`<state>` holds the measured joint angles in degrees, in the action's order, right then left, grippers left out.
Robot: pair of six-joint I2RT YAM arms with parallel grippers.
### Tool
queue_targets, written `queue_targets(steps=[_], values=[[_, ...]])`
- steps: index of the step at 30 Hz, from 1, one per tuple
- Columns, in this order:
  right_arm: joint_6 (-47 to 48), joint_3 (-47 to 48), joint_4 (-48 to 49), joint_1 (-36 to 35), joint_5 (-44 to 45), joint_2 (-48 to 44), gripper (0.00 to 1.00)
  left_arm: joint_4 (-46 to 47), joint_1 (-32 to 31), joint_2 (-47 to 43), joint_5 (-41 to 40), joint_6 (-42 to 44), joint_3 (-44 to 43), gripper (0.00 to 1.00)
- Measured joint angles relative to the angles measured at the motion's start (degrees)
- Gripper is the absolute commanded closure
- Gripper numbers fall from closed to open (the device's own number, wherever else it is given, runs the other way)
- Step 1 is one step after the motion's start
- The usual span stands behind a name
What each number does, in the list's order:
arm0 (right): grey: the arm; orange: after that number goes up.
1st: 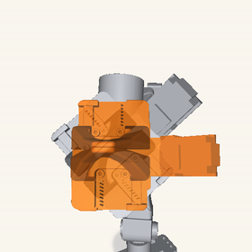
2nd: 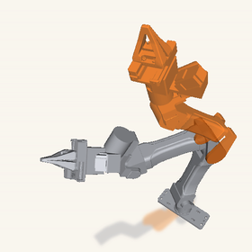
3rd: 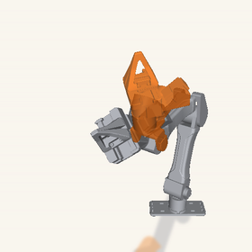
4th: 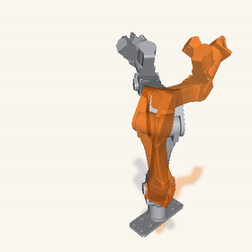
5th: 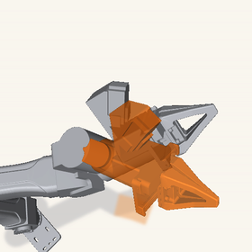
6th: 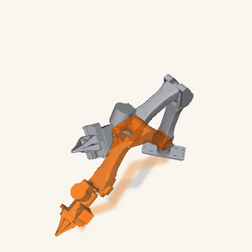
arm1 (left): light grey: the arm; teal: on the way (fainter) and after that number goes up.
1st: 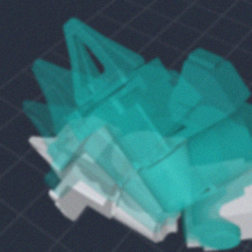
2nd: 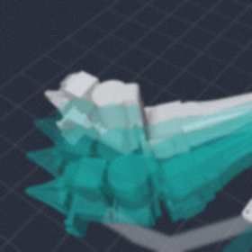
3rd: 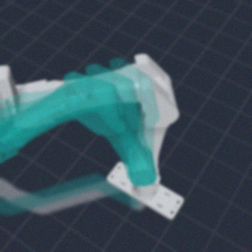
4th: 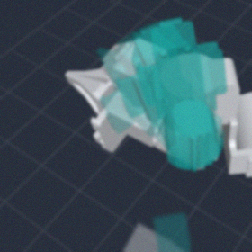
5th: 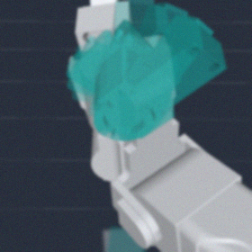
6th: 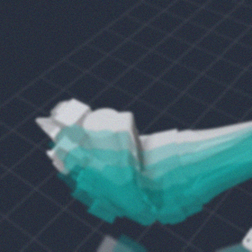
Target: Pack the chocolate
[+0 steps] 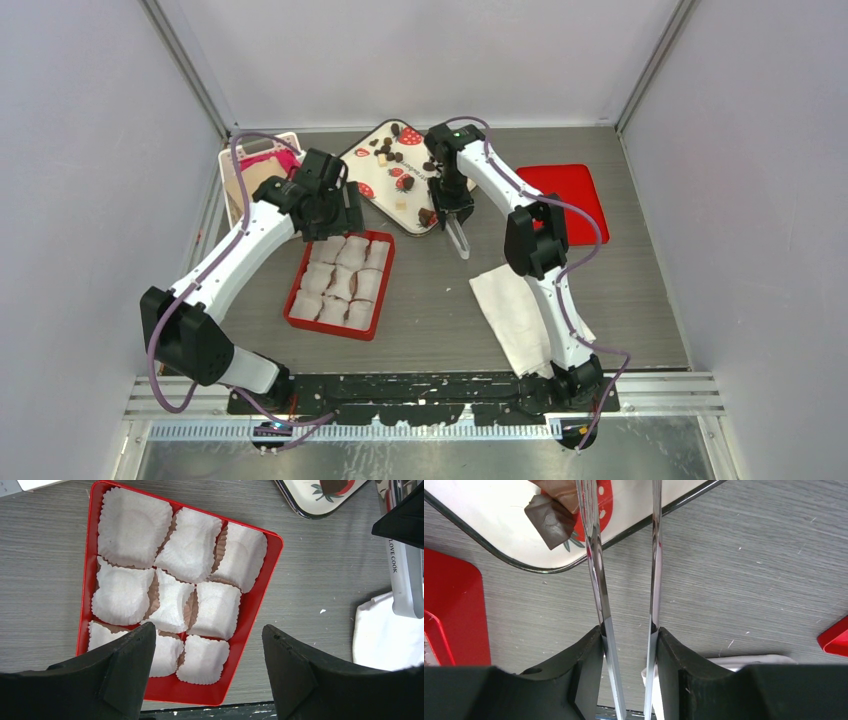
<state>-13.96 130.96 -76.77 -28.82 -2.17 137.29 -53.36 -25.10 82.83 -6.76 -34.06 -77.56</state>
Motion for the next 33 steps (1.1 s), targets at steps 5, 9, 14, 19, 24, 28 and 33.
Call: queue_targets(steps=[5,9,14,19,24,28,33], values=[[-0.1,-0.2,-0.1,0.0,0.7,0.0,0.55,0.0,0.0,0.0,0.0,0.0,0.0,0.22],[0.1,-0.6,0.0,0.0,0.2,0.0,0.53,0.0,0.0,0.0,0.2,0.0,0.0,0.22],[0.3,-1.5,-0.1,-0.2,-0.8,0.0,0.53,0.0,0.0,0.0,0.4,0.0,0.0,0.22],[0.3,-1.9,-0.2,-0.4,-0.4,0.0,0.56,0.0,0.0,0.4,0.7,0.0,0.0,0.22],[0.3,-1.3,-0.7,-0.5,0.6,0.3,0.63,0.0,0.0,0.6,0.8,0.0,0.0,0.22],[0.3,-1.2,-0.7,-0.5,0.9,0.4,0.74,0.0,0.0,0.6,0.8,0.0,0.0,0.22],[0.3,-1.2,-0.7,-0.5,0.8,0.3,0.88,0.0,0.0,0.6,0.8,0.0,0.0,0.22]])
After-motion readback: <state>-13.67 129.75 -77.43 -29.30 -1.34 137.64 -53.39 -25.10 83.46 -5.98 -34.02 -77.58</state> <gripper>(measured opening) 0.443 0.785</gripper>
